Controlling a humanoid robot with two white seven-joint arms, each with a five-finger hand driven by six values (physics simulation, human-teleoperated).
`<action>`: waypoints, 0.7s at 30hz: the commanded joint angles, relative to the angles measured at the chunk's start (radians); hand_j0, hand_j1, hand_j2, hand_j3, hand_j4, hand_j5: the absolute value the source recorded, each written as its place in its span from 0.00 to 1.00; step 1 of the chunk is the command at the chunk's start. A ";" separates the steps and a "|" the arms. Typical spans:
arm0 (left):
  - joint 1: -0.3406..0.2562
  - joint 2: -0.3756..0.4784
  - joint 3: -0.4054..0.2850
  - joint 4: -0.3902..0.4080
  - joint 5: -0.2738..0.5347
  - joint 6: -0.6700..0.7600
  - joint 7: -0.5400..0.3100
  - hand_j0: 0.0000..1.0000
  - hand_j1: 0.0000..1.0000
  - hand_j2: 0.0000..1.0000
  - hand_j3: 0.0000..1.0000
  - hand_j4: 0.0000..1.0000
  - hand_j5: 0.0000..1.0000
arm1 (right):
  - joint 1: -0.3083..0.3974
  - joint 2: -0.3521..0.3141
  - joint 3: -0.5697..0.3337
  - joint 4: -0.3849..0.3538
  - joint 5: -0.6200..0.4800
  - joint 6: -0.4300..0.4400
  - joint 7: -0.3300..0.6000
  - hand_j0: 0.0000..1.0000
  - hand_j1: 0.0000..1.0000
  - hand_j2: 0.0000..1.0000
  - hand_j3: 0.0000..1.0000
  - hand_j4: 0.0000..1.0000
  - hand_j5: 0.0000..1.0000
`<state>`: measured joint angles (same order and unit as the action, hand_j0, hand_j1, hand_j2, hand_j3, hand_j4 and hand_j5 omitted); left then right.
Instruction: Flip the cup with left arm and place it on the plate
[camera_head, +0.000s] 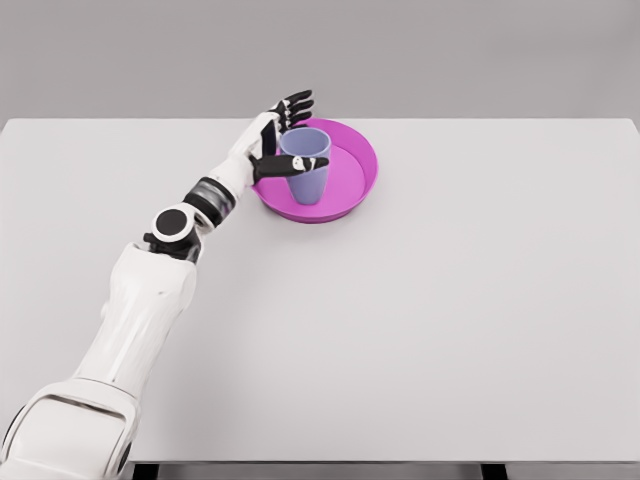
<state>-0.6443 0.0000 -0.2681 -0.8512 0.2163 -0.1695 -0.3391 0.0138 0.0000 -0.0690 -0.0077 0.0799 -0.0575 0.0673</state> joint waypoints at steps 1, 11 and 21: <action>0.000 0.000 0.010 -0.002 0.003 0.004 0.000 0.96 0.96 0.96 0.96 0.96 0.96 | 0.000 0.000 0.000 0.000 0.000 -0.001 0.000 1.00 1.00 1.00 1.00 1.00 1.00; 0.006 0.000 0.026 -0.019 0.003 0.022 -0.001 0.98 0.98 0.98 0.98 0.98 0.98 | 0.000 0.000 0.000 0.000 0.000 0.001 0.000 1.00 1.00 1.00 1.00 1.00 1.00; 0.008 0.000 0.053 -0.023 0.003 0.022 -0.003 0.98 0.98 0.98 0.98 0.98 0.98 | -0.002 0.000 0.000 0.000 0.000 -0.001 0.000 1.00 1.00 1.00 1.00 1.00 1.00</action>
<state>-0.6366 0.0001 -0.2186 -0.8708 0.2153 -0.1472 -0.3407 0.0123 0.0000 -0.0690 -0.0077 0.0798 -0.0574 0.0670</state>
